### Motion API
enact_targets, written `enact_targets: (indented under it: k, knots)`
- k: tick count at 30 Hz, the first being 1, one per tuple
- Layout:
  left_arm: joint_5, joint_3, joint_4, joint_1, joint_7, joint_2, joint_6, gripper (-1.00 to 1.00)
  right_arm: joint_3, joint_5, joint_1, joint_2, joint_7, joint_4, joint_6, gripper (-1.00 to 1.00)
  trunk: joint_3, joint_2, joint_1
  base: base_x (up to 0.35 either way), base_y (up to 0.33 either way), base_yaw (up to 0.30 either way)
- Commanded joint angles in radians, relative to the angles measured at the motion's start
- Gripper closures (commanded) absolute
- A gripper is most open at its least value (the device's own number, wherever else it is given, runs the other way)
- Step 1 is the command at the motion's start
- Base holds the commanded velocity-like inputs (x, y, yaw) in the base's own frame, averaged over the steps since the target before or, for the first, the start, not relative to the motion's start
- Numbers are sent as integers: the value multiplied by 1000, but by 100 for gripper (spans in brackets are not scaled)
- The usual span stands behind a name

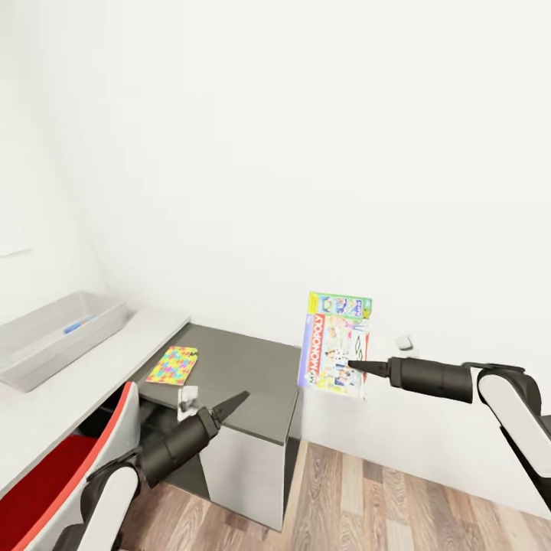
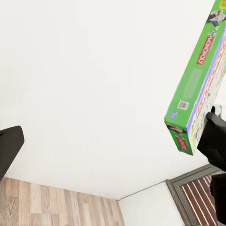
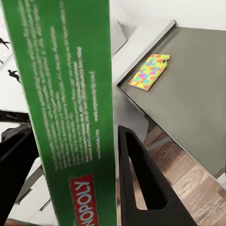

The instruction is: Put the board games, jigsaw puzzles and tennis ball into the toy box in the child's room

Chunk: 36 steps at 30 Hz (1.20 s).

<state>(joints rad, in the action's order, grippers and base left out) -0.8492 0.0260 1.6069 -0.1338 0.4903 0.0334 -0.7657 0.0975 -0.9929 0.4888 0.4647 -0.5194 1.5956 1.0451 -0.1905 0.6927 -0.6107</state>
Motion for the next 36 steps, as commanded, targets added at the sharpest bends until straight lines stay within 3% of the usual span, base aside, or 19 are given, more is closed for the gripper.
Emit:
enact_targets:
  k: [1, 4, 5, 10, 12, 13, 17, 18, 29, 36]
  knots:
    - [-1, 1, 0, -25, -30, 10, -21, -100, -2, -1, 1, 7, -12, 0, 2, 100, -1, 1, 0, 0, 0, 276]
    - [-5, -1, -1, -74, -103, 28, -51, -100, -6, -9, 1, 15, -13, 1, 2, 100, 1, 1, 0, 0, 0, 273]
    - [-28, -1, 0, -126, -173, 41, -78, -100, -9, -14, 1, 21, -14, 2, 2, 100, 2, 1, 0, 0, 0, 265]
    - [-115, -2, -5, -220, -310, 50, -108, -100, -13, -19, 1, 28, -14, 2, 2, 100, 5, 1, 0, 0, 0, 258]
    - [-153, 2, -4, -248, -399, 51, -117, -100, -14, -20, 1, 29, -14, 3, 2, 100, 7, 1, 0, 0, 0, 252]
    - [-243, 9, -3, -318, -599, 46, -128, -100, -20, -21, 1, 31, -14, 3, 2, 100, 8, 1, 0, 0, 0, 248]
    - [-269, 10, -3, -336, -677, 44, -131, -100, -22, -21, 1, 32, -14, 3, 2, 100, 11, 1, 0, 0, 0, 247]
    - [-290, 10, -3, -350, -770, 43, -133, -100, -23, -20, 1, 32, -14, 3, 2, 100, 11, 1, 0, 0, 0, 247]
    - [-298, 11, -4, -356, -804, 42, -141, -100, -24, -21, 1, 32, -14, 3, 2, 100, 20, 1, 0, 0, 0, 246]
    - [-336, 6, 0, -356, -803, 27, -145, -100, -24, -21, 1, 32, -14, 3, 2, 100, 25, 1, 0, 0, 0, 257]
